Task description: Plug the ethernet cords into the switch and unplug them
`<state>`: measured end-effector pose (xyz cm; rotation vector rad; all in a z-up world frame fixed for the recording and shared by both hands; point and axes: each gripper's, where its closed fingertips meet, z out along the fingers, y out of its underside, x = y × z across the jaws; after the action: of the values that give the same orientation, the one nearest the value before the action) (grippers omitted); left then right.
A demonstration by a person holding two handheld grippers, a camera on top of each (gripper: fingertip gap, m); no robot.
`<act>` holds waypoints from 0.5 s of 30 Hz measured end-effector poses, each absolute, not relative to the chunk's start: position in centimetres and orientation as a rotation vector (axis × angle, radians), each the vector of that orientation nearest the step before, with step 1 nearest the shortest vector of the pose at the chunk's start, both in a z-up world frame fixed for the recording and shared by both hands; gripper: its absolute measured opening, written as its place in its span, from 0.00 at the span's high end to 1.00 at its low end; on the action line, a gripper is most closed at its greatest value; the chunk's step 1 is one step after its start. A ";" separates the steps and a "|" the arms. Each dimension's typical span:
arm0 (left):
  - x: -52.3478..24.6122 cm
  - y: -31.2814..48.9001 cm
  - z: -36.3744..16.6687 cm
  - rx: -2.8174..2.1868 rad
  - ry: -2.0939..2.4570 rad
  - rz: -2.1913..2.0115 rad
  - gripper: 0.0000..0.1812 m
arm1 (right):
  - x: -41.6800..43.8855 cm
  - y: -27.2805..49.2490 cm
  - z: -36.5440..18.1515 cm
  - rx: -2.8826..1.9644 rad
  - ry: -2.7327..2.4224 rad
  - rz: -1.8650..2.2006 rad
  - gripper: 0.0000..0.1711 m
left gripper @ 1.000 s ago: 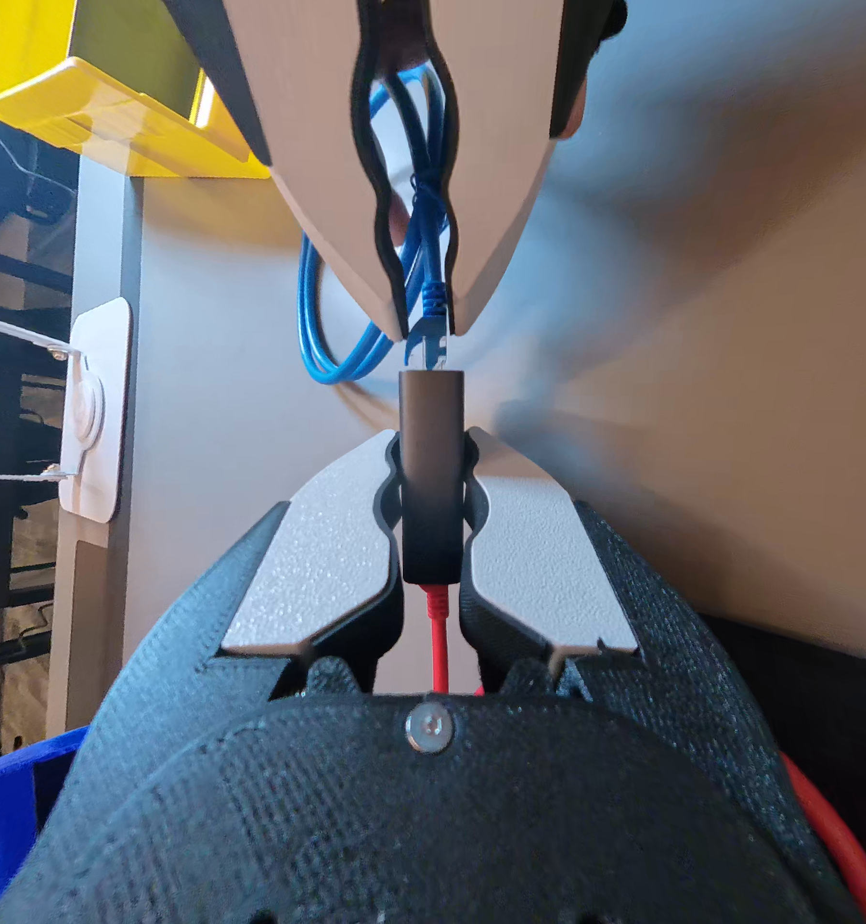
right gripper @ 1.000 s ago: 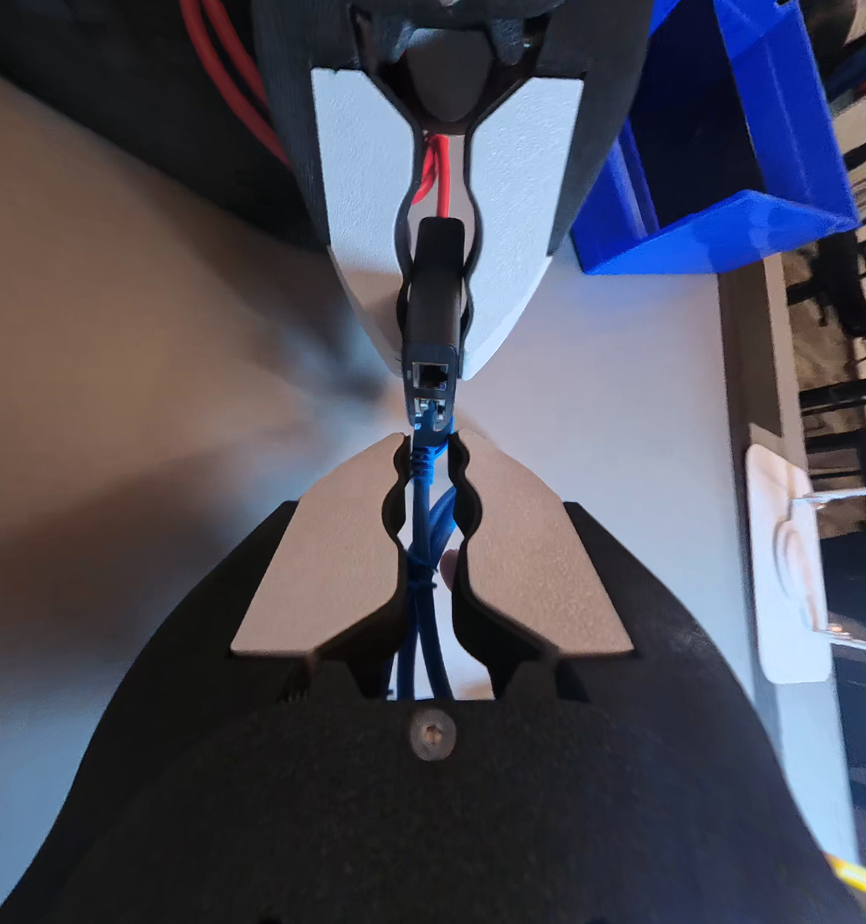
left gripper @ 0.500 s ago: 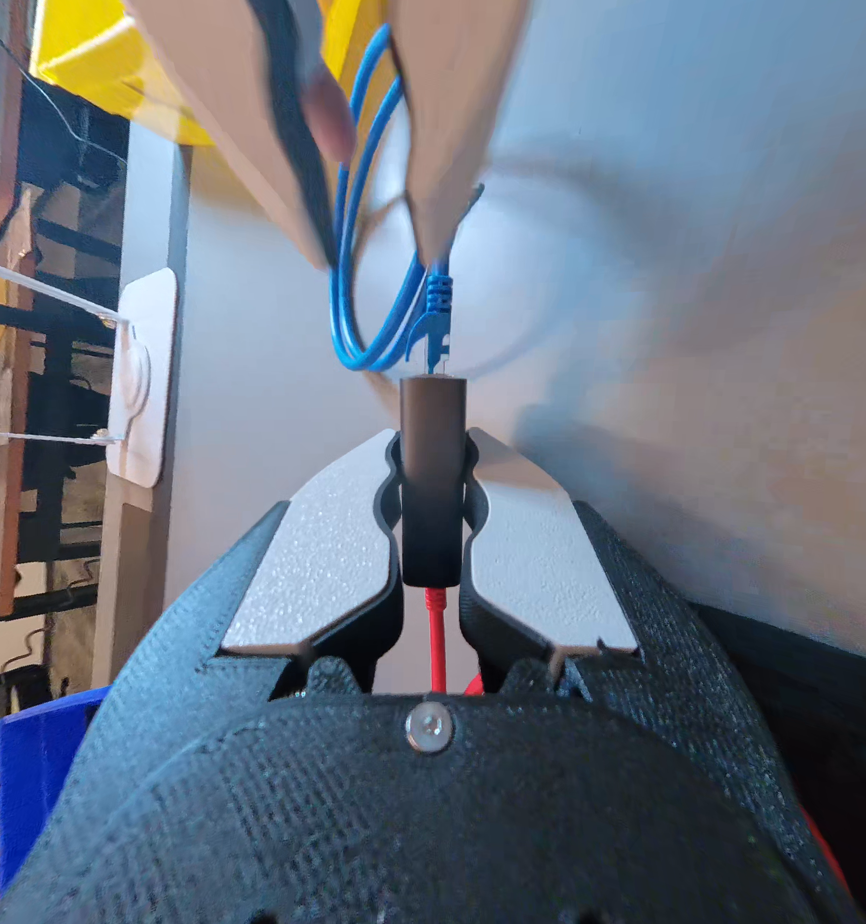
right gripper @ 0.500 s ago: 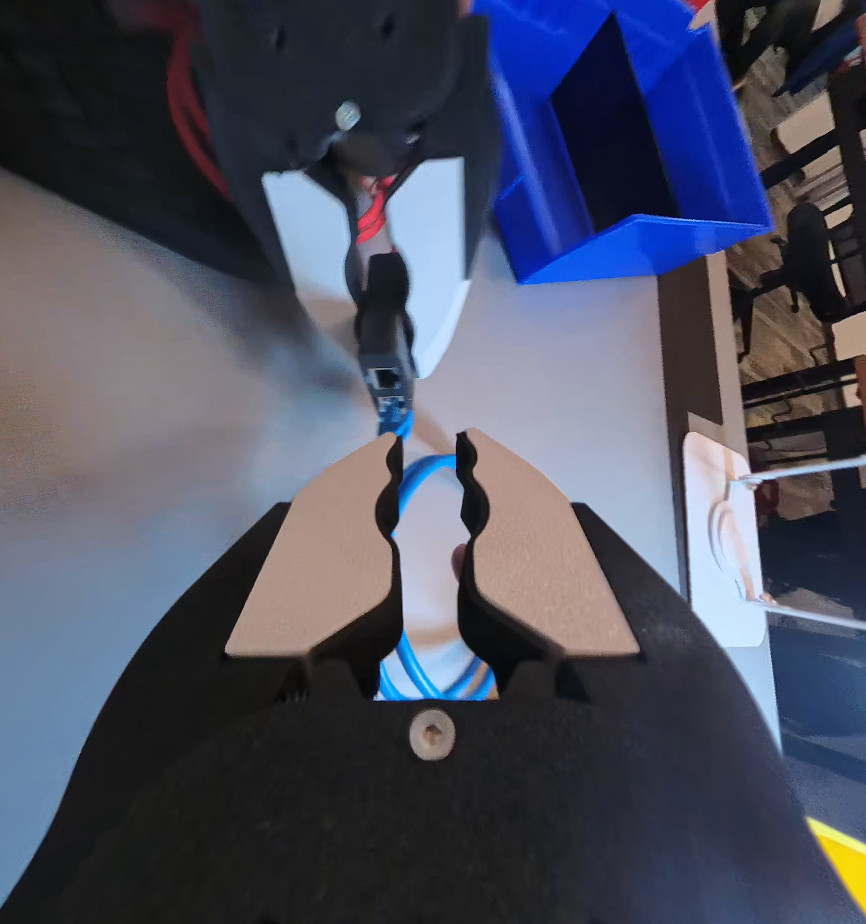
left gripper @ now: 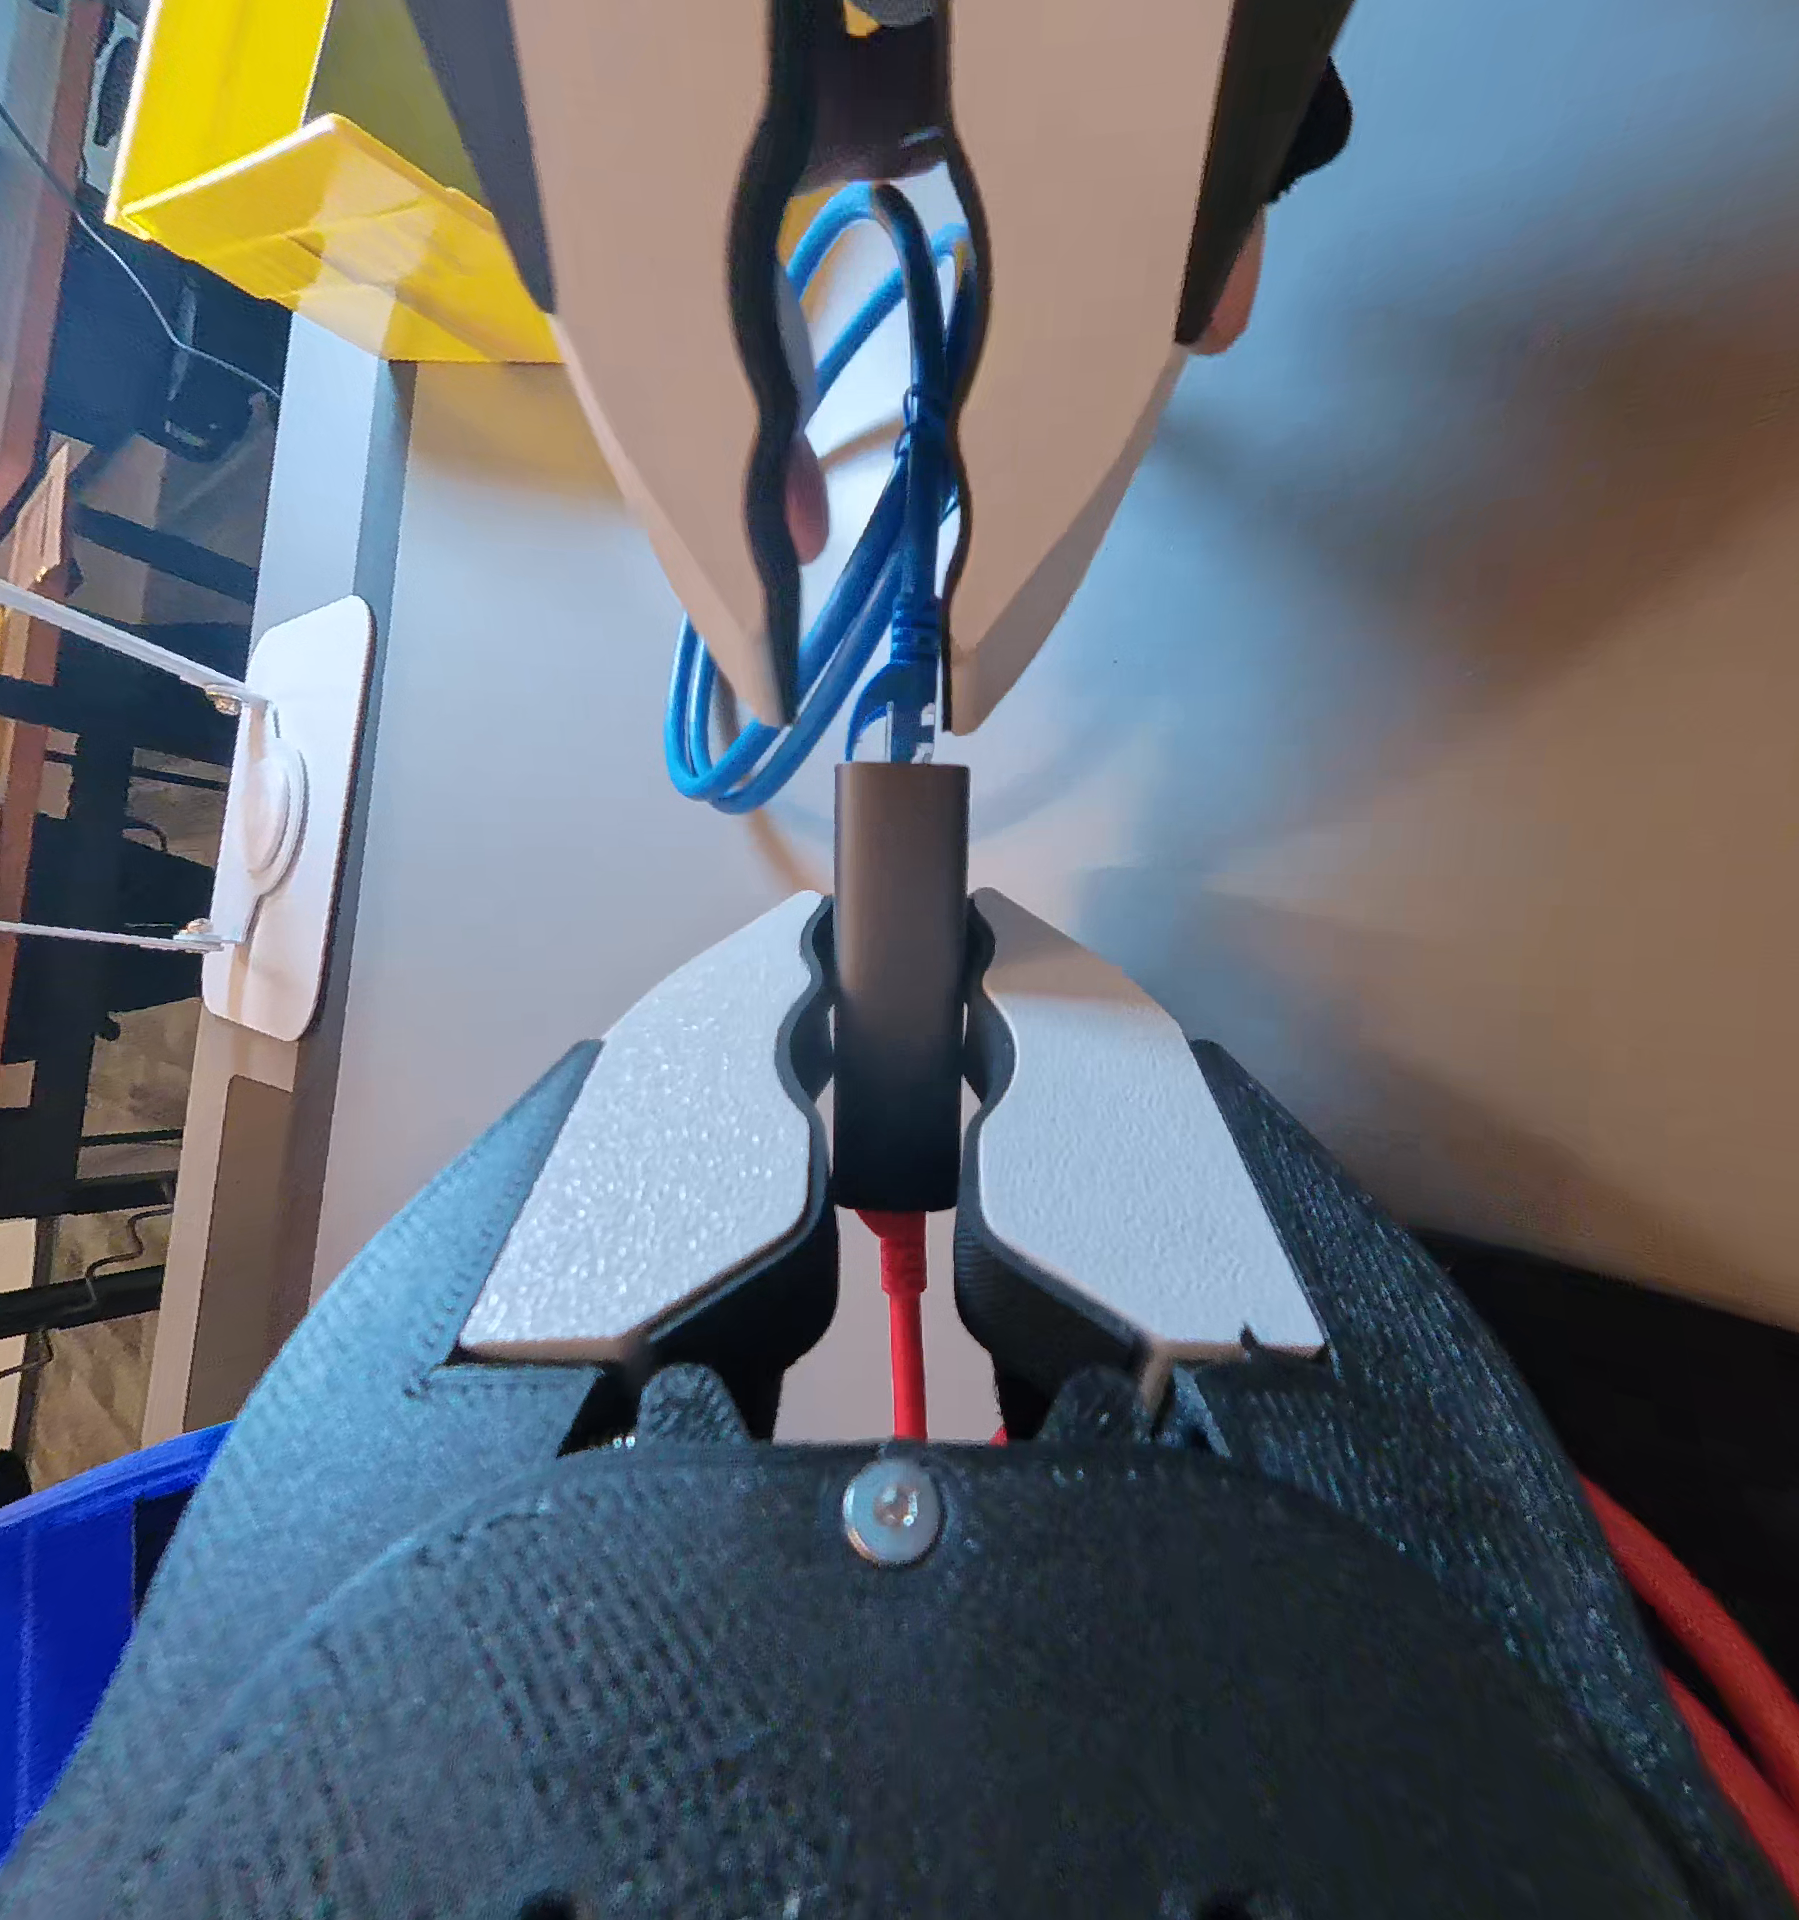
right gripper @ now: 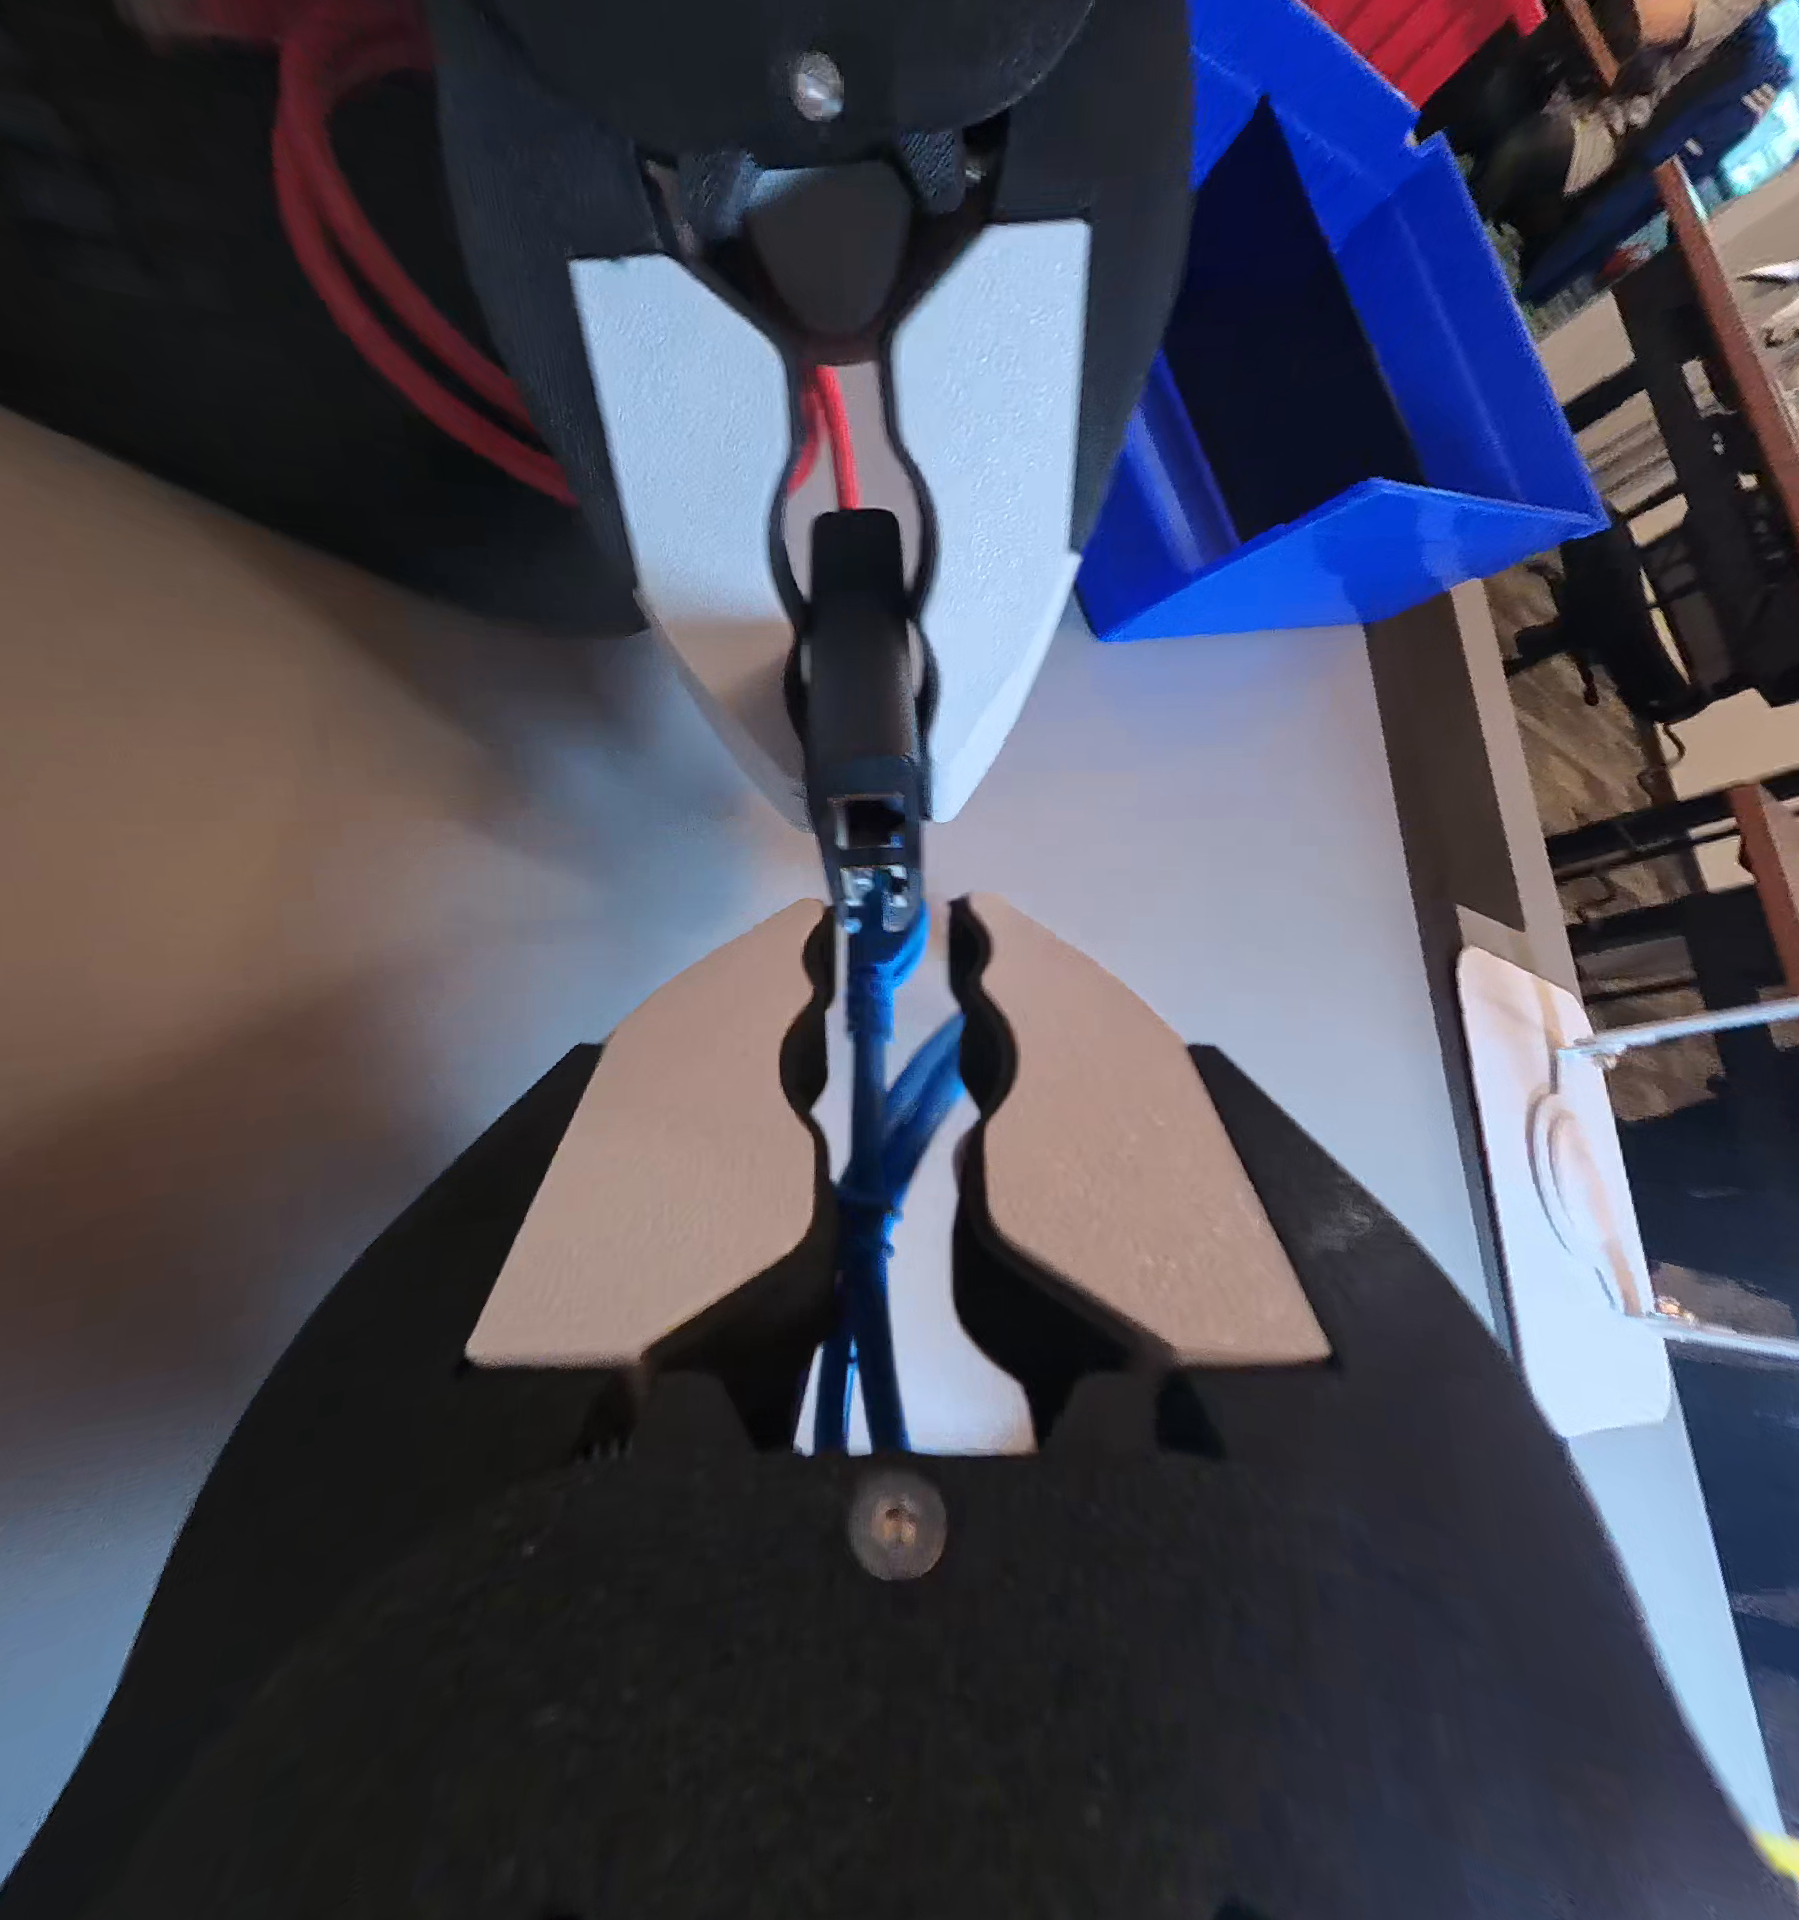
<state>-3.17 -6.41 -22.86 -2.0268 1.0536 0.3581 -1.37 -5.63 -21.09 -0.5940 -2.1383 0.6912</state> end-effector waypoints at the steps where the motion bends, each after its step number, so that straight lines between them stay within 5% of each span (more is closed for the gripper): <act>1: -3.1 -6.5 -22.8 -2.025 1.055 0.362 0.88 | -1.4 -5.3 -21.0 -0.614 -2.134 0.680 0.85; 15: -2.3 -6.8 -22.2 -1.958 1.133 0.379 0.88 | -1.0 -6.1 -21.6 -0.411 -2.135 0.532 0.92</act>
<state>-2.35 -6.78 -22.23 -1.9583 1.1330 0.3795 -0.96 -6.07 -21.56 -0.4107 -2.1350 0.5325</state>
